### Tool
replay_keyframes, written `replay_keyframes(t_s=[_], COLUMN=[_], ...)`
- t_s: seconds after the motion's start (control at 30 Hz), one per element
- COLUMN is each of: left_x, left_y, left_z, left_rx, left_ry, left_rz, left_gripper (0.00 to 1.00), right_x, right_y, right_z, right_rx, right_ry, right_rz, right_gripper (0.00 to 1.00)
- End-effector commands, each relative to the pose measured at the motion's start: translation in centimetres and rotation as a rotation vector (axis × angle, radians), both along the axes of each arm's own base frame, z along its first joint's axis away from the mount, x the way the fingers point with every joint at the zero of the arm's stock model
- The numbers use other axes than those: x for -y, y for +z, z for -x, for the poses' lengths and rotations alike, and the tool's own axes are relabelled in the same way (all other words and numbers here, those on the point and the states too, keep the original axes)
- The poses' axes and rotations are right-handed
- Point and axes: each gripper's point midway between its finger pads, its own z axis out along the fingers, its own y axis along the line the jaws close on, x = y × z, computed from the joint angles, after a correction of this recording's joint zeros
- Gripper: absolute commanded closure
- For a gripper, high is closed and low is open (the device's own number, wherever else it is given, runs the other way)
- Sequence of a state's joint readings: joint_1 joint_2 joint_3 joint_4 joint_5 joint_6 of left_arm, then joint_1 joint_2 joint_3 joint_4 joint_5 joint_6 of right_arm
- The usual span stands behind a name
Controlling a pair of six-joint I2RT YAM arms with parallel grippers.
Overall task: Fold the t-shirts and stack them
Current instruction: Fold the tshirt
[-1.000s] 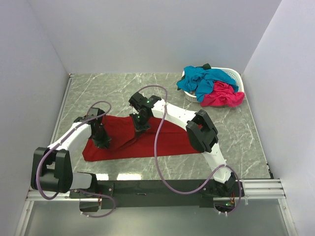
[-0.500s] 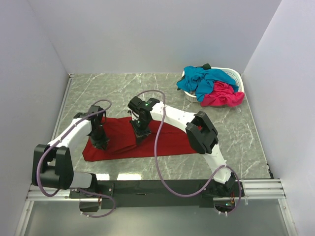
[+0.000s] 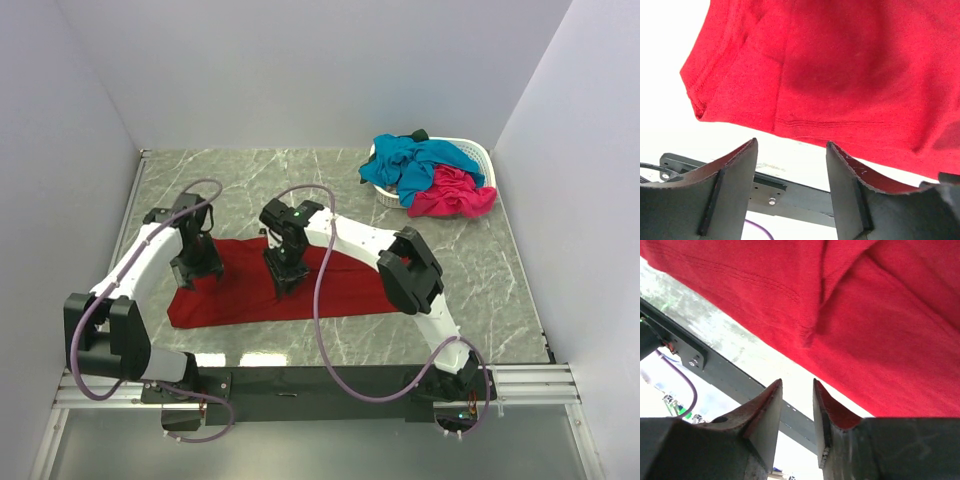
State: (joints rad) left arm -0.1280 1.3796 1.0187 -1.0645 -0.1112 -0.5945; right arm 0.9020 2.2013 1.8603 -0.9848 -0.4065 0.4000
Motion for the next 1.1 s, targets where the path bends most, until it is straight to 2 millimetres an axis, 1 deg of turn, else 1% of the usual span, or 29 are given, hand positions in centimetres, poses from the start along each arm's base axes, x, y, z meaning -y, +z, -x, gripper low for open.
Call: replay_keyframes(t_s=[0.0,0.03,0.07,0.1,0.13,0.17,0.2,0.23,0.27,0.3,0.33,0.37,0.4,0.43,0.47,0.5,0.53,0.57,0.6,0.63,0.67,0.73,0.77,0.83,0.87,0.93,0.97,1.03,1.07], left_x=[0.1,0.2,0.4,0.7,1.6,2.2,2.7,3.7,4.2,4.7,5.2,5.4,5.5,5.5,5.4,5.2,5.0,4.8,4.5,4.3,4.0,3.6,3.2,2.6,2.4,1.7,1.6,1.3,1.2], left_y=[2.3,2.6,2.7,2.5,2.4,2.4,1.5,1.1,0.8,-0.5,-1.0,-2.2,-3.0,-3.5,-4.6,-5.1,-5.5,-5.9,-6.6,-6.9,-7.6,-8.1,-8.5,-8.7,-8.9,-9.0,-9.0,-9.0,-9.1], left_z=[-1.8,-2.6,-3.1,-3.8,-4.3,-5.7,-6.2,-6.5,-7.8,-7.8,-8.2,-8.4,-8.7,-8.8,-8.7,-8.8,-8.8,-8.8,-8.6,-8.8,-8.7,-8.8,-8.8,-9.0,-9.4,-9.8,-10.6,-11.3,-12.0], left_rx=[0.051,0.08,0.099,0.108,0.117,0.164,0.151,0.145,0.177,0.144,0.145,0.123,0.125,0.118,0.086,0.081,0.075,0.068,0.05,0.049,0.032,0.021,0.012,0.009,0.009,0.009,0.017,0.019,0.018], left_ry=[-0.009,-0.007,-0.007,-0.007,-0.013,-0.017,-0.013,-0.02,-0.021,-0.012,-0.014,-0.008,-0.004,-0.005,-0.001,-0.006,-0.008,-0.008,-0.01,-0.009,-0.007,-0.004,-0.004,-0.002,-0.004,-0.009,-0.019,-0.028,-0.043], left_rz=[-0.005,-0.001,0.009,0.025,0.067,0.098,0.123,0.171,0.197,0.216,0.245,0.252,0.257,0.256,0.246,0.236,0.224,0.206,0.194,0.19,0.184,0.173,0.165,0.144,0.137,0.122,0.117,0.104,0.101], left_gripper=[0.37,0.36,0.35,0.34,0.32,0.31,0.3,0.28,0.27,0.26,0.24,0.24,0.23,0.22,0.21,0.21,0.2,0.19,0.19,0.18,0.18,0.18,0.18,0.18,0.18,0.18,0.18,0.18,0.18], right_x=[1.5,2.4,3.1,4.1,5.5,6.7,7.8,8.9,11.1,12.3,13.4,15.4,16.2,17.1,18.5,19.6,20.1,20.8,21.7,21.8,22.2,22.4,22.6,22.5,22.7,22.6,22.6,22.7,22.7], right_y=[3.7,3.9,4.8,4.4,5.0,4.3,4.1,3.9,3.9,3.4,3.4,2.9,2.6,2.4,1.8,1.4,1.1,0.2,-0.2,-0.9,-1.7,-2.7,-3.4,-4.2,-4.9,-5.5,-6.1,-6.6,-7.1], right_z=[-2.0,-3.2,-3.9,-4.2,-5.9,-6.2,-7.0,-7.7,-9.4,-9.8,-10.5,-11.5,-12.0,-12.7,-13.2,-13.7,-14.3,-14.3,-14.7,-15.1,-14.9,-14.9,-14.4,-14.0,-13.2,-12.5,-11.8,-11.2,-10.7], right_rx=[0.09,0.111,0.133,0.134,0.159,0.15,0.158,0.162,0.196,0.199,0.217,0.22,0.228,0.244,0.243,0.256,0.271,0.265,0.267,0.272,0.262,0.256,0.239,0.222,0.2,0.186,0.17,0.161,0.154], right_ry=[-0.048,-0.079,-0.1,-0.117,-0.167,-0.191,-0.216,-0.24,-0.285,-0.303,-0.316,-0.359,-0.376,-0.396,-0.427,-0.447,-0.463,-0.478,-0.499,-0.516,-0.524,-0.534,-0.536,-0.549,-0.548,-0.549,-0.542,-0.536,-0.527], right_rz=[-0.028,-0.024,-0.032,-0.015,-0.024,-0.005,0.002,0.015,0.045,0.069,0.08,0.107,0.118,0.128,0.151,0.18,0.182,0.204,0.216,0.218,0.233,0.252,0.261,0.258,0.268,0.269,0.278,0.289,0.3], right_gripper=[0.61,0.6,0.6,0.6,0.59,0.59,0.59,0.59,0.59,0.59,0.59,0.59,0.59,0.59,0.59,0.59,0.59,0.59,0.59,0.59,0.59,0.59,0.59,0.59,0.59,0.59,0.59,0.59,0.59])
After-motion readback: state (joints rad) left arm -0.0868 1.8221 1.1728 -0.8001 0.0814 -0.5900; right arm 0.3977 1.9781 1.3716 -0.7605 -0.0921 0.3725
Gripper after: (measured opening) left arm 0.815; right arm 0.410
